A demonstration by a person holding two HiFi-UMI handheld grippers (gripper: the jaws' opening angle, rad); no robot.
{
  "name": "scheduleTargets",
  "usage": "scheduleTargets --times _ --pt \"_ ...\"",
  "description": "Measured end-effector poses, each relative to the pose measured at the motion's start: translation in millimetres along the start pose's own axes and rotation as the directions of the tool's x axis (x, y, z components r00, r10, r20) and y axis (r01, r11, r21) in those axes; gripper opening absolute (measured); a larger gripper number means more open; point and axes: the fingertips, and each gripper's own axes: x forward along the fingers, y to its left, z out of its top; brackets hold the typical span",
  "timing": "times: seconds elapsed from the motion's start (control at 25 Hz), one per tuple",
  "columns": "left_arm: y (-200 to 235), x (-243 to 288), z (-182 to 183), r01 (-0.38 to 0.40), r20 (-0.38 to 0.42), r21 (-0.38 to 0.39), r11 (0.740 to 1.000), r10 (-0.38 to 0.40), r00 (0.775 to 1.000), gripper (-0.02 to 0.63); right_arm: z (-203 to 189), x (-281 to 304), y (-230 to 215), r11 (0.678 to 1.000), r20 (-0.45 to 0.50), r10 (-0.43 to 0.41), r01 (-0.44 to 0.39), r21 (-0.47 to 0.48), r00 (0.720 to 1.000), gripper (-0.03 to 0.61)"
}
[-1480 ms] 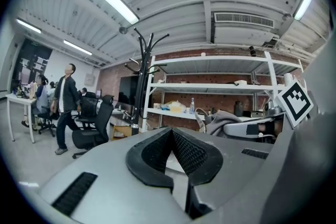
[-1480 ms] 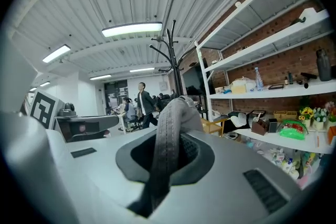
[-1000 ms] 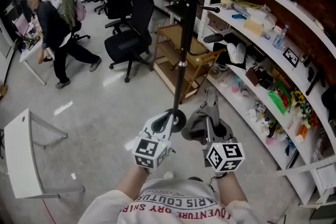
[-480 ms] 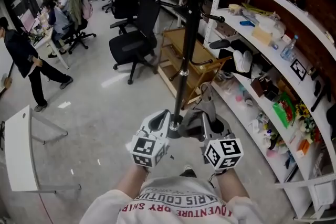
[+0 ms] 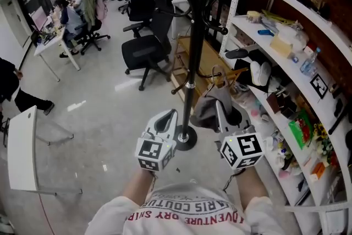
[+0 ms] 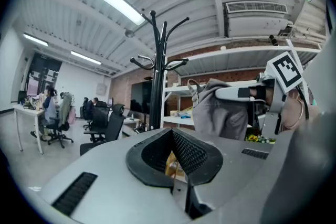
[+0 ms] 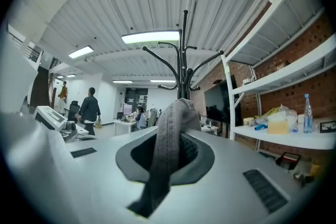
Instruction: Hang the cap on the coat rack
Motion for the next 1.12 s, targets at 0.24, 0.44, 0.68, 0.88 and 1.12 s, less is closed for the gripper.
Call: scheduleTargets --times 0.24,0.44,0.68,0.88,1.12 --pt "-4.5 14.5 12.5 -0.05 0.022 0.036 0.998 0.049 0.999 0.006 60.1 6.9 -14.6 0.993 0.125 0.053 -0.039 -0.109 0.991 0.028" --pt "-14.7 21.3 8.1 -0.053 0.026 0.028 0.998 0.052 0.998 0.006 94.0 13.4 -22.3 0.983 0.197 0.076 -0.041 -0.177 0.977 0.028" --pt "-10.8 27.1 -3.4 -0.082 0.008 0.014 0.997 0.081 0.997 0.006 113.0 31.3 -39.5 0.981 0.235 0.08 -0.035 -0.191 0.969 0.028" --pt "-7.7 28.8 -13.5 -0.107 -0.011 0.012 0.994 0.107 0.994 0.006 107.7 49.9 -57.1 0.988 0.224 0.061 -0.027 -0.153 0.973 0.028" --pt "-1.1 31.8 -20.1 -0.131 -0.035 0.002 0.991 0.131 0.991 0.006 95.0 75.7 -63.5 0.992 0.186 0.078 -0.057 -0.114 0.979 0.028"
